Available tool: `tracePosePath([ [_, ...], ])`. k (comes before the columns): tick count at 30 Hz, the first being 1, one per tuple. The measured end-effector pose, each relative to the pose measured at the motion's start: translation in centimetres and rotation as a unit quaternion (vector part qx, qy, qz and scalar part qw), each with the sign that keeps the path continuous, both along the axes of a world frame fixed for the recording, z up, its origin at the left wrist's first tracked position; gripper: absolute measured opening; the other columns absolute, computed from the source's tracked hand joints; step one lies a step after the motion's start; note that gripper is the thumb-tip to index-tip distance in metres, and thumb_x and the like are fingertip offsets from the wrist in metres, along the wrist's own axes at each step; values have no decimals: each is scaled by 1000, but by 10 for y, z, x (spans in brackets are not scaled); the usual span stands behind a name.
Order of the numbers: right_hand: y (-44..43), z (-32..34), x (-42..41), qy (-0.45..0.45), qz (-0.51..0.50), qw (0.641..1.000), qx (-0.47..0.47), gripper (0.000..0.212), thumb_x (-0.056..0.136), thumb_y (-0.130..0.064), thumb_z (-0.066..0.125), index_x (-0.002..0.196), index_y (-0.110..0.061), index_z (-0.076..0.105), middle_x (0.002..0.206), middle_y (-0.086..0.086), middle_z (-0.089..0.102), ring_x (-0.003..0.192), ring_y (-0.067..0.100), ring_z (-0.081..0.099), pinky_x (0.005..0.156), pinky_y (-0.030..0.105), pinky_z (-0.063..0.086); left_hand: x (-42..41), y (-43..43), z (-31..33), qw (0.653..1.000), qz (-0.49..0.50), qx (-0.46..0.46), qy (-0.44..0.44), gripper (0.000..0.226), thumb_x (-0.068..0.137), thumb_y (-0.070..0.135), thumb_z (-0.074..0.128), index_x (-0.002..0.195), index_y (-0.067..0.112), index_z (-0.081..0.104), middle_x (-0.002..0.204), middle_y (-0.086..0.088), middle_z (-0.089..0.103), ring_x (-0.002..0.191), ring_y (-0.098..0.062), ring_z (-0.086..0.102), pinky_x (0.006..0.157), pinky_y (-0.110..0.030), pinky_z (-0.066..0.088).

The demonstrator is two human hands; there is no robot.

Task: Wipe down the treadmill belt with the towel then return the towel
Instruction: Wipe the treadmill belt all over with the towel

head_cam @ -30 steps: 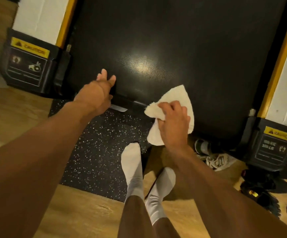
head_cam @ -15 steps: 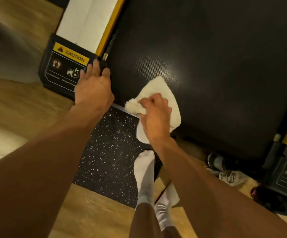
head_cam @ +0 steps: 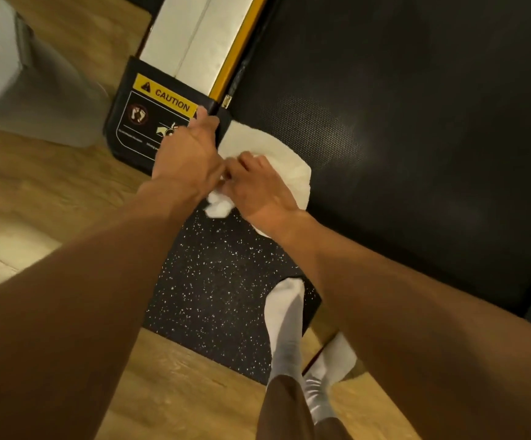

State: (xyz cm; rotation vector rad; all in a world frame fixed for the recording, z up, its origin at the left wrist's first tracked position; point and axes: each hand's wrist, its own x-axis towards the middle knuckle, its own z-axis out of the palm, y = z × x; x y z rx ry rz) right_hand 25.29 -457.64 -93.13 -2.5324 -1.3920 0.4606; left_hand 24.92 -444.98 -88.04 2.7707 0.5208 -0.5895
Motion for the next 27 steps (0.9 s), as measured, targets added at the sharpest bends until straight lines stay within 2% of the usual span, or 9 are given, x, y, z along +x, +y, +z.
tracePosePath([
  [2,-26,-2,-7,-8,29,1000,-4,32,82,-8,45,106,-10,66,110,13,57,107,35,50,84,42,38,-5,-9,-8,1000,-16,13,12,50,89,12,54,137,13,37,151,-19,24,127,-40,42,102,-52,40],
  [4,-57,-8,-15,-23,27,999,-16,35,76,-8,40,99,-6,68,105,13,60,101,35,54,83,43,41,-13,-24,-16,1000,-16,10,-4,51,91,13,51,139,16,35,157,-16,8,142,-37,19,110,-52,31],
  [6,-89,-10,-23,-35,13,999,-30,34,74,-9,44,98,-7,68,106,11,62,100,34,56,83,41,43,-24,-45,-24,999,-19,-7,-47,46,93,13,48,139,14,40,157,-15,11,144,-33,14,114,-50,27],
  [8,-121,-10,-29,-46,-8,998,-49,30,73,-8,59,102,-8,68,107,11,61,99,33,56,83,41,44,-36,-71,-28,997,-35,-33,-63,42,94,14,45,136,13,45,157,-14,16,144,-30,17,116,-45,23],
  [12,-191,-5,-45,-20,-79,993,-85,45,67,-11,80,110,-13,66,113,10,60,104,32,52,86,43,44,-62,-128,-30,990,-98,-84,-63,40,96,15,45,136,11,47,156,-14,18,144,-28,18,118,-40,20],
  [20,-329,16,-83,39,-253,952,-166,40,77,-17,76,114,-21,64,116,6,55,107,29,47,93,39,40,-74,-229,-19,976,-177,-131,3,48,94,17,48,141,15,40,158,-13,11,146,-27,9,120,-40,12],
  [24,-368,15,-95,69,-290,936,-187,41,77,-11,75,115,-21,65,121,4,55,112,27,44,102,40,35,-65,-267,-13,971,-165,-132,109,72,88,23,57,149,16,19,156,-26,-3,144,-40,-1,117,-49,14],
  [27,-370,12,-97,109,-339,917,-178,39,81,-8,68,117,-22,63,122,2,52,112,25,42,105,37,33,-53,-275,-7,962,-166,-121,181,90,85,33,62,151,19,4,153,-30,-9,142,-45,-4,116,-51,13],
])
